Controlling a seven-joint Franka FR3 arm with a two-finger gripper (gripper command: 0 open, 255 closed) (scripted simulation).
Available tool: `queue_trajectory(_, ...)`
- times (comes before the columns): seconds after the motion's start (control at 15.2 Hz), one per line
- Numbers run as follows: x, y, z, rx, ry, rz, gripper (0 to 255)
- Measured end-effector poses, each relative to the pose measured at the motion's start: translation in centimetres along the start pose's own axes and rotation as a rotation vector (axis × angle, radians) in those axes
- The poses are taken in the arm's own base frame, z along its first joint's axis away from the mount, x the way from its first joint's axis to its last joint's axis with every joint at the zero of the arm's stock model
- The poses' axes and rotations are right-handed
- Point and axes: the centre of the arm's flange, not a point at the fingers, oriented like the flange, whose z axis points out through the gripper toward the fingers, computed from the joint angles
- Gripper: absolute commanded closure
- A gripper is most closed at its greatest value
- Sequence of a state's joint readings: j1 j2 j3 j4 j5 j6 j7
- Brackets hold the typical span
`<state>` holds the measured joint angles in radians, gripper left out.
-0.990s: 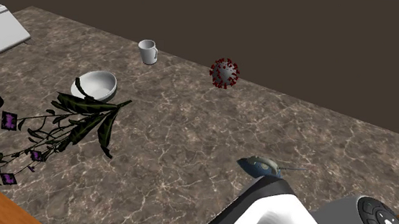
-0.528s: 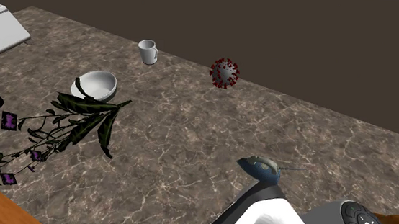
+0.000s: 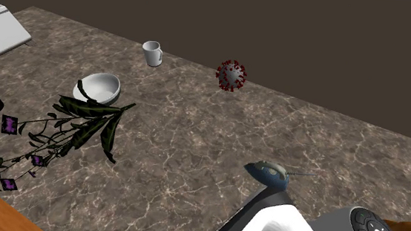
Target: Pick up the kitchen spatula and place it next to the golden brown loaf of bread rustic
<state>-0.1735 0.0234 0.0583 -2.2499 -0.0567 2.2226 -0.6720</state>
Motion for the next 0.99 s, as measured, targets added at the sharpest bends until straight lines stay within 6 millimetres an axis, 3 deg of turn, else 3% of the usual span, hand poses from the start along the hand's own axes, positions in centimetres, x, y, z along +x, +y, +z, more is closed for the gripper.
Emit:
queue_trajectory(0.26, 0.0, 0.0, 0.0, 0.0, 0.0, 0.0, 0)
queue_trajectory(0.59, 0.0, 0.0, -4.4, -0.001, 0.001, 0.0, 0)
queue_trajectory(0.99, 0.0, 0.0, -5.0, 0.0, 0.0, 0.0, 0)
